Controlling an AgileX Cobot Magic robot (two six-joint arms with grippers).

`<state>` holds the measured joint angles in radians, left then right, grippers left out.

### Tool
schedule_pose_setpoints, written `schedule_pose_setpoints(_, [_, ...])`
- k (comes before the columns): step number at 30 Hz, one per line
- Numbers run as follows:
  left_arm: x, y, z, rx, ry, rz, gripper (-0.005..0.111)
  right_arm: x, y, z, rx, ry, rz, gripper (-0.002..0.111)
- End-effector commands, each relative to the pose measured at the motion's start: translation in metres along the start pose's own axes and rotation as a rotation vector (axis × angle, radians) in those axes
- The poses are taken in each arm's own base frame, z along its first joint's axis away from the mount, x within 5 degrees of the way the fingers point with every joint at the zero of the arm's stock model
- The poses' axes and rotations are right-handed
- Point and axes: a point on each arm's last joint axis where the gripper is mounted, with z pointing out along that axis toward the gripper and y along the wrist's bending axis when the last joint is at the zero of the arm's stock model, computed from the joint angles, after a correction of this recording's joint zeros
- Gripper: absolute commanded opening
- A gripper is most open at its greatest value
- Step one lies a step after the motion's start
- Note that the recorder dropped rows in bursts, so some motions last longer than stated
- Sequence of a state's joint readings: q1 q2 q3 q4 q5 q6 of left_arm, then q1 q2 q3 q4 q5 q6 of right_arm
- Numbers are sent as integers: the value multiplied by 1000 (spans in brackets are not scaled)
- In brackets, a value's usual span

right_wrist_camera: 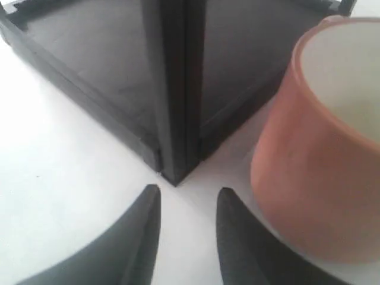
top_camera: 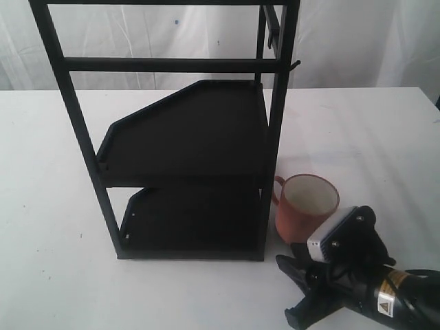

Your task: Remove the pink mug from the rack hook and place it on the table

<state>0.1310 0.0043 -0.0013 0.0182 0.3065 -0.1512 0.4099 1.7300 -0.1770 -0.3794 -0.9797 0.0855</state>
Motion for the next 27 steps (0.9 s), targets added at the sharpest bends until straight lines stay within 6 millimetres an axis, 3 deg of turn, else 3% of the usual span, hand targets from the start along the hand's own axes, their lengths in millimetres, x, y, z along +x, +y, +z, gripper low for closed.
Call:
schedule_pose_setpoints(1, [3, 0, 0, 5, 25, -4, 0, -3, 9, -18, -35, -37, 56, 31])
schedule_pose_setpoints(7, [3, 0, 0, 5, 25, -4, 0, -9, 20, -50, -50, -130, 205, 30])
schedule_pose_setpoints(9, [3, 0, 0, 5, 25, -4, 0, -12, 20, -58, -34, -152, 316, 23])
schedule_pose_setpoints(12, [3, 0, 0, 5, 25, -4, 0, -17, 18, -66, -1, -172, 407, 3])
schedule_pose_setpoints(14, [3, 0, 0, 5, 25, -4, 0, -24, 14, -72, 43, -212, 425, 0])
schedule_pose_setpoints(17, [3, 0, 0, 5, 25, -4, 0, -42, 0, -77, 158, -264, 559, 0])
schedule_pose_setpoints(19, [3, 0, 0, 5, 25, -4, 0, -56, -11, -78, 255, -239, 533, 0])
schedule_pose_setpoints(23, [3, 0, 0, 5, 25, -4, 0, -99, -41, -78, 411, 34, 406, 0])
schedule_pose_setpoints(27, [3, 0, 0, 5, 25, -4, 0, -125, -75, -85, 528, 240, 439, 0])
